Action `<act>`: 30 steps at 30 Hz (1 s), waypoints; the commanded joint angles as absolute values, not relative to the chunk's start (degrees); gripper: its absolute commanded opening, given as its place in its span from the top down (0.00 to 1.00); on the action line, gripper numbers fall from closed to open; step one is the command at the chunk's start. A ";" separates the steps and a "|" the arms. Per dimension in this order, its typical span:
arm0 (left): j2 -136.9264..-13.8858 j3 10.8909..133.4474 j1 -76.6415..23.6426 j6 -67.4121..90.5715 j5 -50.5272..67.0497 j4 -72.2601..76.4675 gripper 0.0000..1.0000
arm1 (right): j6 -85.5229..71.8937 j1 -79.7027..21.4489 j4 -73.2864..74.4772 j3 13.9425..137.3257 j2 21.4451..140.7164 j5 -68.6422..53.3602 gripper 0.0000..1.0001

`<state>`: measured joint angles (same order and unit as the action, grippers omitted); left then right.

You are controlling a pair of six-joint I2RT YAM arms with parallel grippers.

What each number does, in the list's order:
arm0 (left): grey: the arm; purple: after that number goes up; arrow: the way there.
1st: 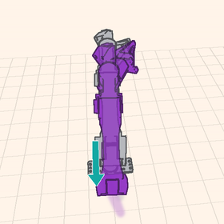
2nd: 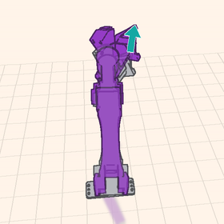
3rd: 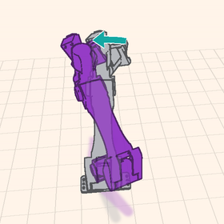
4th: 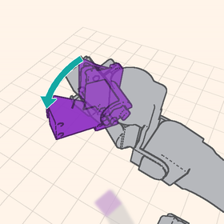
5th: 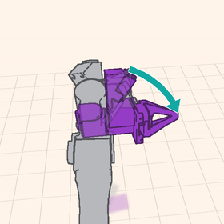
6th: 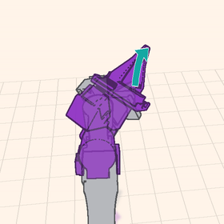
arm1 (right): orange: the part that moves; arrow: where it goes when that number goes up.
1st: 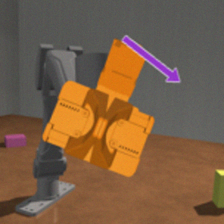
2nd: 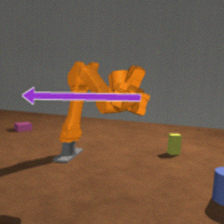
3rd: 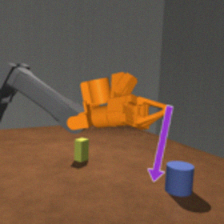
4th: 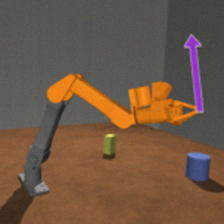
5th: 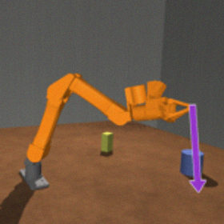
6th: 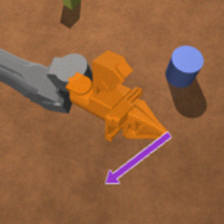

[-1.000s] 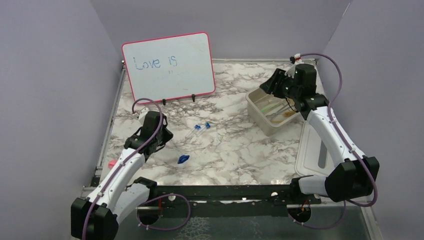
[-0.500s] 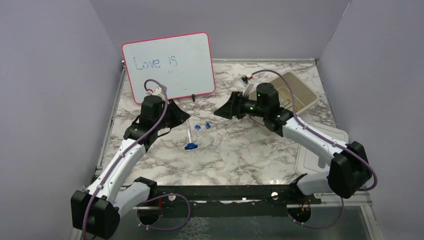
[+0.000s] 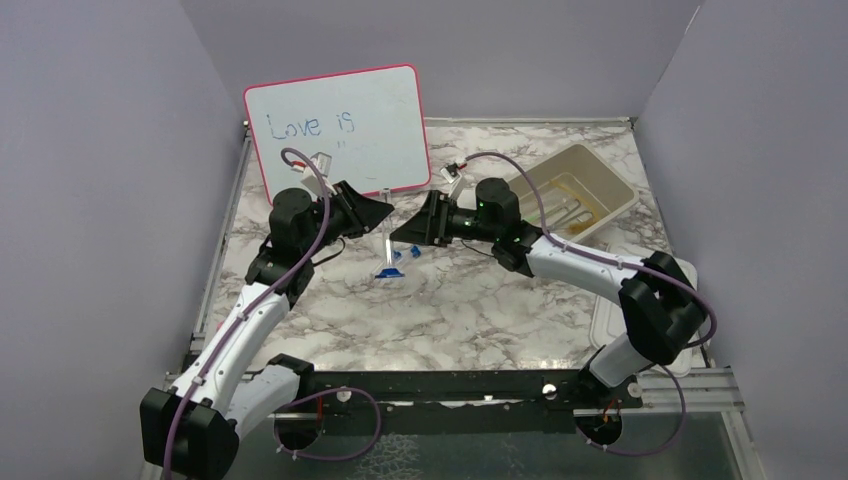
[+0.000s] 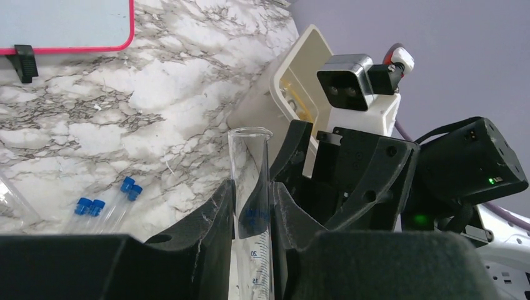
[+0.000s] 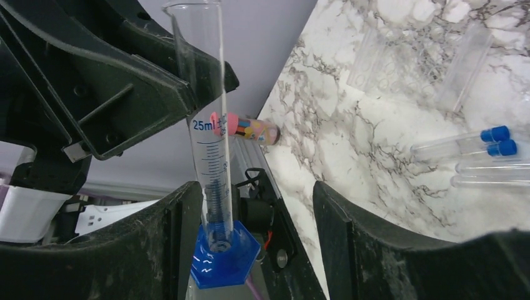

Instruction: Organize the chemistry lab equipment

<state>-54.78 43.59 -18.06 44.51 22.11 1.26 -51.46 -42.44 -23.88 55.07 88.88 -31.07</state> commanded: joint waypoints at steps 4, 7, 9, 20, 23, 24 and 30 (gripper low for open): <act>-53.36 42.82 -18.02 44.84 24.43 6.30 0.95 | -55.37 -44.23 -30.26 58.77 92.71 -34.82 0.41; -53.27 42.44 -18.04 44.91 23.97 6.22 0.95 | -56.84 -44.31 -32.88 58.23 93.48 -36.56 0.49; -53.15 42.27 -18.02 44.99 23.55 6.20 0.95 | -57.56 -44.47 -34.09 57.91 93.81 -37.44 0.54; -51.70 43.31 -18.04 41.00 19.52 1.67 0.34 | -56.00 -44.85 -30.41 57.30 91.49 -31.78 0.79; -50.60 45.72 -17.95 36.90 13.57 -4.12 0.21 | -53.53 -44.28 -24.91 57.84 88.65 -26.51 0.81; -50.11 46.44 -17.93 35.58 12.18 -5.71 0.19 | -53.00 -43.71 -22.68 57.99 87.68 -24.77 0.81; -45.90 47.29 -17.93 27.25 6.44 -9.45 0.15 | -49.46 -36.62 -12.32 57.58 80.88 -15.21 0.82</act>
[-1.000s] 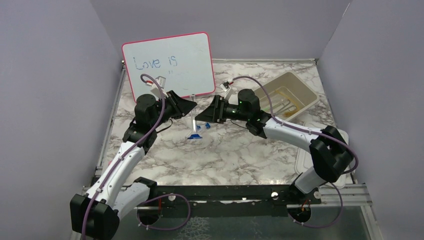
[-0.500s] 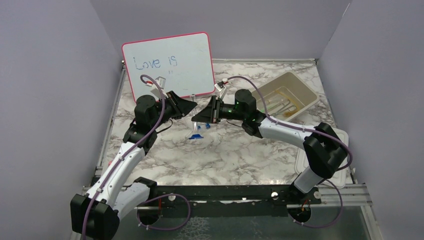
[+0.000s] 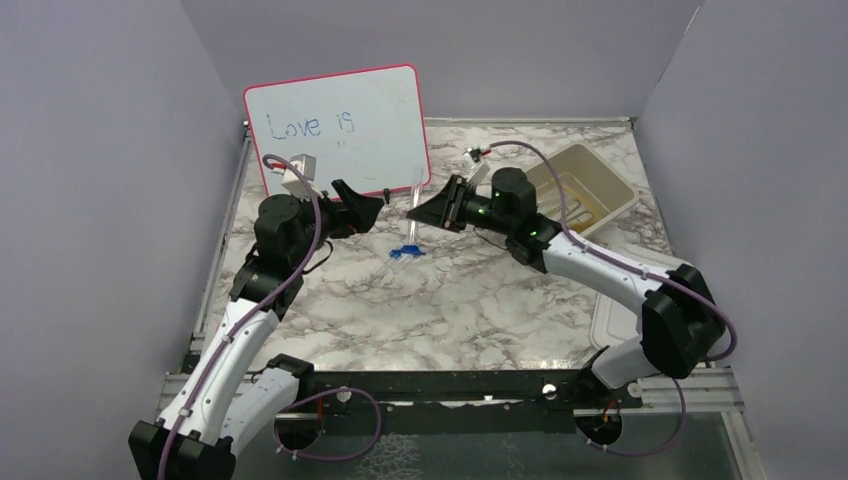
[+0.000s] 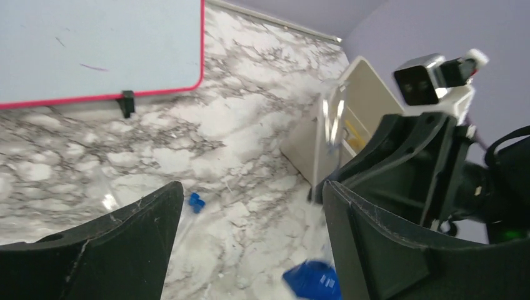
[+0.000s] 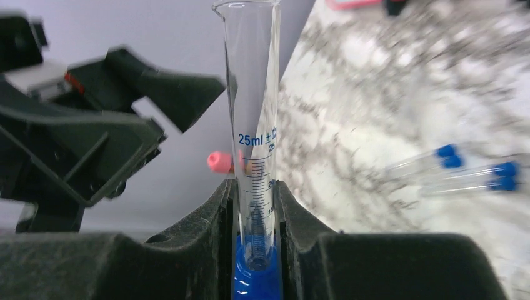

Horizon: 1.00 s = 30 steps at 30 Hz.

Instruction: Organize the chemistry lab equipment

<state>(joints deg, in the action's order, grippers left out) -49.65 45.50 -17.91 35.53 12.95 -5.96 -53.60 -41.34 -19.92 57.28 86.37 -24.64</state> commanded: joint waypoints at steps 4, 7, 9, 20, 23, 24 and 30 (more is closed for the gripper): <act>-44.40 45.12 -17.94 23.44 5.46 -10.10 0.15 | -44.27 -29.99 -0.55 60.27 76.86 -6.16 0.82; -43.75 42.69 -17.93 22.93 5.39 -9.58 0.15 | -40.36 -25.34 6.12 61.51 73.48 -0.48 0.82; -43.39 41.62 -17.97 23.01 5.79 -9.36 0.15 | -37.98 -23.28 9.05 62.09 71.36 5.47 0.81; -41.50 40.00 -17.94 23.25 8.43 -8.60 0.15 | -38.96 -12.83 21.64 62.54 72.41 20.49 0.81; -41.15 39.84 -18.00 23.25 8.49 -8.57 0.15 | -41.43 -11.28 21.67 61.00 75.19 19.01 0.81; -41.01 39.82 -17.97 23.23 8.44 -8.65 0.15 | -42.11 -10.58 21.70 60.75 76.39 18.43 0.81; -41.11 39.73 -17.98 23.30 8.59 -8.70 0.15 | -46.24 -7.43 20.89 61.18 84.23 13.50 0.81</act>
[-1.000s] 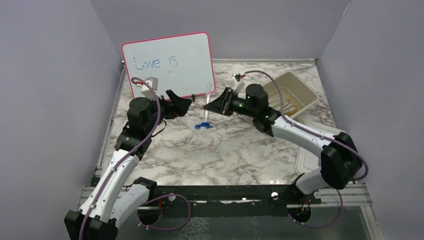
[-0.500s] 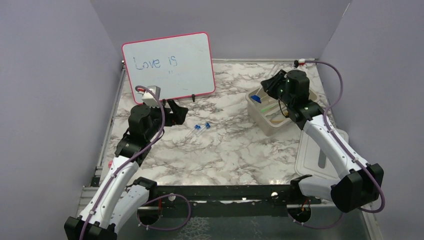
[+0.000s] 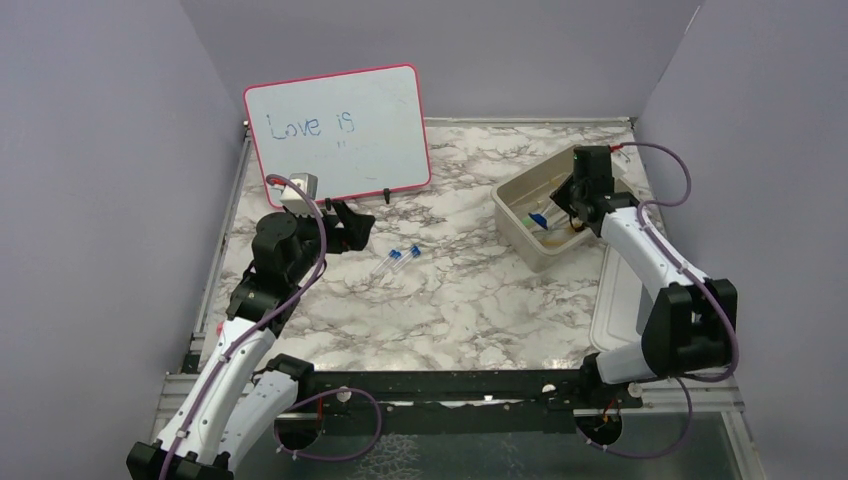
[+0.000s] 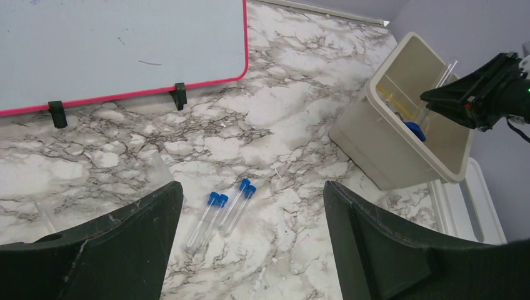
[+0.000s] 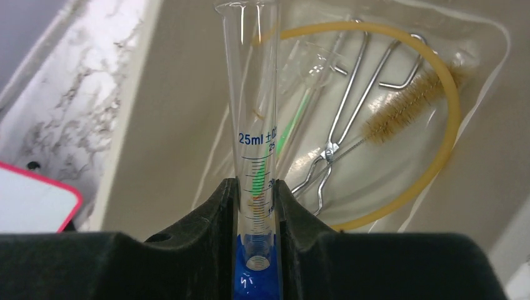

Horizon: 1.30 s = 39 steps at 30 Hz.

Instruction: Organize the chemistry lab equipment

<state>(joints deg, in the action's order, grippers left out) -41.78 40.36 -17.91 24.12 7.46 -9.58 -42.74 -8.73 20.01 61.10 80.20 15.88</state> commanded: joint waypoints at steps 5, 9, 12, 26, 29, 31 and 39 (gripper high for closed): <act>-41.82 39.81 -17.93 22.86 11.23 -8.26 0.15 | -46.84 -6.97 23.77 64.57 90.80 13.39 0.81; -42.16 39.79 -17.94 22.76 11.47 -8.24 0.15 | -46.67 -6.14 23.46 64.67 92.86 11.55 0.81; -42.43 39.77 -17.93 22.68 11.34 -8.31 0.15 | -47.90 -5.79 23.65 64.84 94.08 10.10 0.81; -45.31 40.15 -18.00 22.50 15.00 -8.17 0.15 | -51.92 -5.37 24.49 66.94 96.77 13.01 0.52; -46.06 40.17 -17.93 22.53 14.95 -8.30 0.15 | -50.62 -5.31 24.50 67.59 94.82 14.58 0.45; -46.71 40.19 -17.93 22.50 14.73 -8.61 0.15 | -49.16 -5.39 24.52 68.18 93.22 15.35 0.44; -51.05 39.60 -18.02 19.90 14.28 -9.53 0.20 | -37.54 -5.36 22.67 69.49 83.93 9.17 0.44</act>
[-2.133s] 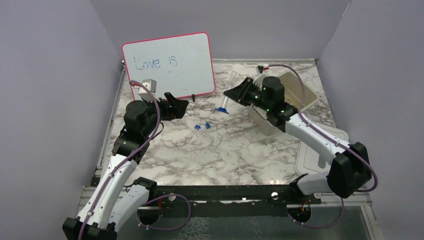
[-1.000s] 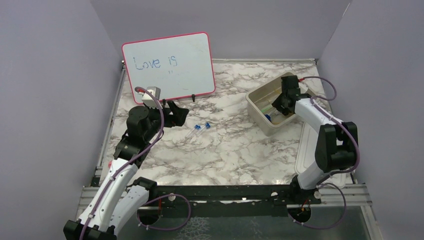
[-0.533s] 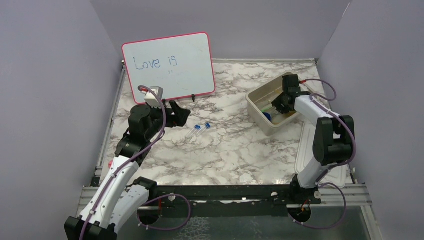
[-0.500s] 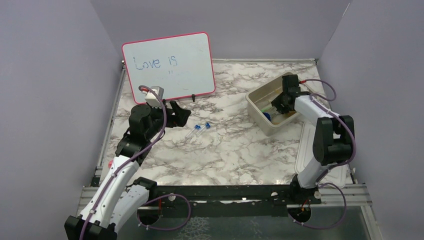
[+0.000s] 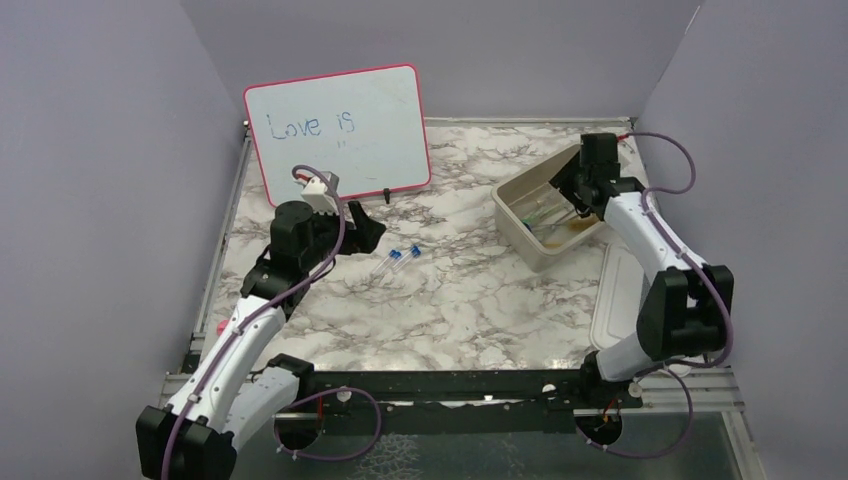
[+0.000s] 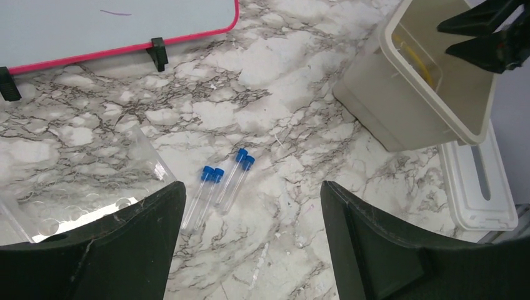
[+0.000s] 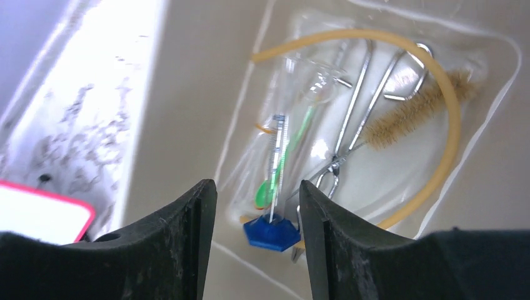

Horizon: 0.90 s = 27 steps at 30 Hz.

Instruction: Organize the chemistry lab equipment

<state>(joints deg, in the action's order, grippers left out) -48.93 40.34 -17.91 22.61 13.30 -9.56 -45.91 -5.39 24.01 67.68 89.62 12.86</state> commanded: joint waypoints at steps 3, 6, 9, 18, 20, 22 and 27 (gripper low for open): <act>-54.11 39.95 -18.17 19.21 17.55 -9.58 0.26 | -32.76 -5.38 20.28 69.00 80.88 -0.01 0.45; -57.49 40.40 -19.10 19.20 19.13 -9.62 0.38 | -30.05 -5.58 16.09 66.59 77.42 -11.40 0.46; -61.30 40.98 -21.39 19.54 19.02 -10.13 0.49 | -30.37 -6.85 10.85 62.85 74.42 -22.28 0.50; -75.55 46.57 -29.51 21.30 11.22 -13.23 0.56 | -32.12 -21.48 0.93 54.56 73.67 -25.10 0.53; -78.44 47.78 -30.47 21.54 10.10 -13.95 0.55 | -33.62 -22.40 0.53 53.22 73.80 -23.76 0.53; -80.61 48.61 -31.12 22.26 9.29 -14.23 0.54 | -35.09 -22.94 -0.75 51.78 73.66 -22.19 0.56; -84.65 49.53 -32.27 23.06 7.60 -14.09 0.54 | -37.80 -23.42 -3.67 48.10 74.07 -18.89 0.65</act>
<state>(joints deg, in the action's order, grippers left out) -82.06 47.51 -31.31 21.98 10.85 -13.28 -35.11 -22.92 0.82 50.15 73.52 -21.80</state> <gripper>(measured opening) 0.463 0.367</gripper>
